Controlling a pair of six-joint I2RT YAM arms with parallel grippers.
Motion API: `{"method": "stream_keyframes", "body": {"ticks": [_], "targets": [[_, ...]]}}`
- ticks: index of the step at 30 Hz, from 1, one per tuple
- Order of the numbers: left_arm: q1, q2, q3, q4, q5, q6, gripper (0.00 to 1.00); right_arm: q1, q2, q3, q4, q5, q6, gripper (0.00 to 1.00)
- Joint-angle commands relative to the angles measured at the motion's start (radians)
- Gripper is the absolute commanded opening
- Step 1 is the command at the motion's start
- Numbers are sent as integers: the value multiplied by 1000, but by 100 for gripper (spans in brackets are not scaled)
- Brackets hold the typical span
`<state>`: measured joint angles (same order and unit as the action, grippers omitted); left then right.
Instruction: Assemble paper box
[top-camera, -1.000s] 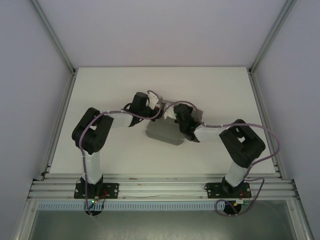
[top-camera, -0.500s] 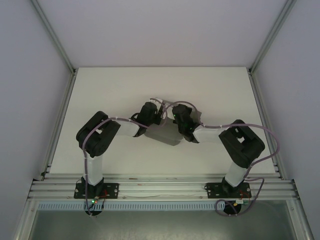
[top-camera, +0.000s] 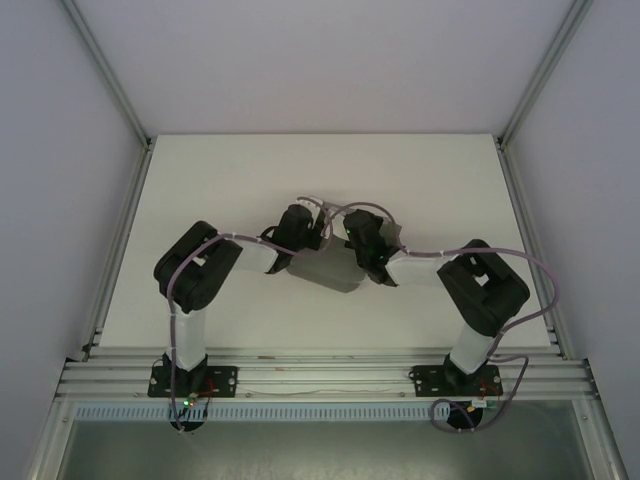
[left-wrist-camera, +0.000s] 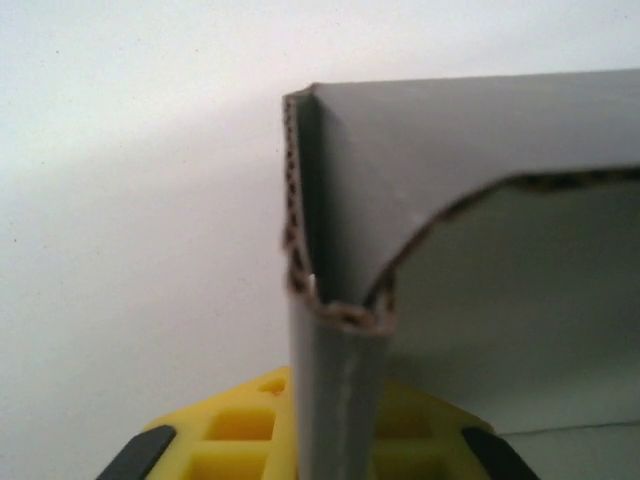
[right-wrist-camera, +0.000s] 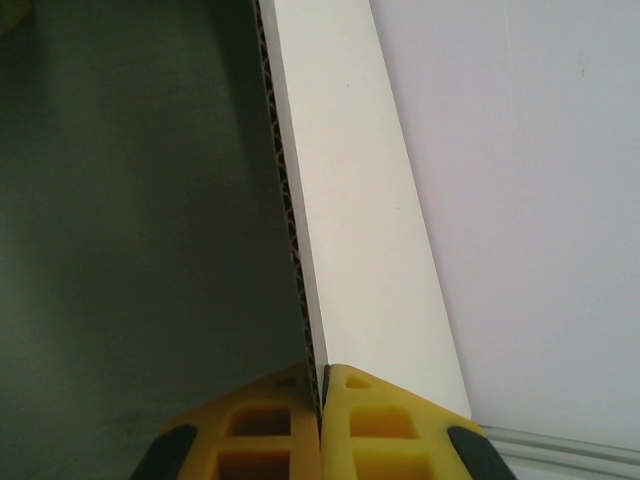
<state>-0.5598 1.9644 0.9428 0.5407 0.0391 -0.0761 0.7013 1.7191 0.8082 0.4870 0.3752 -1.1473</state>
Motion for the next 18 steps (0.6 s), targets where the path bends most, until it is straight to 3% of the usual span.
{"method": "stream_keyframes", "body": {"ticks": [1, 5, 9, 16, 18], "targets": [[-2, 38, 41, 38, 12, -17, 0, 20, -25, 12, -59, -85, 67, 0], [-2, 34, 3, 77, 31, 20, 0, 11, -52, 10, -60, -59, 131, 10], [-2, 10, -63, 162, 66, 44, 0, 7, -130, 9, -148, -70, 244, 40], [-3, -1, -113, 234, 101, 75, 0, 4, -348, -41, -400, -165, 567, 70], [-5, 1, -128, 256, 115, 74, 0, -3, -422, -63, -428, -202, 692, 74]]}}
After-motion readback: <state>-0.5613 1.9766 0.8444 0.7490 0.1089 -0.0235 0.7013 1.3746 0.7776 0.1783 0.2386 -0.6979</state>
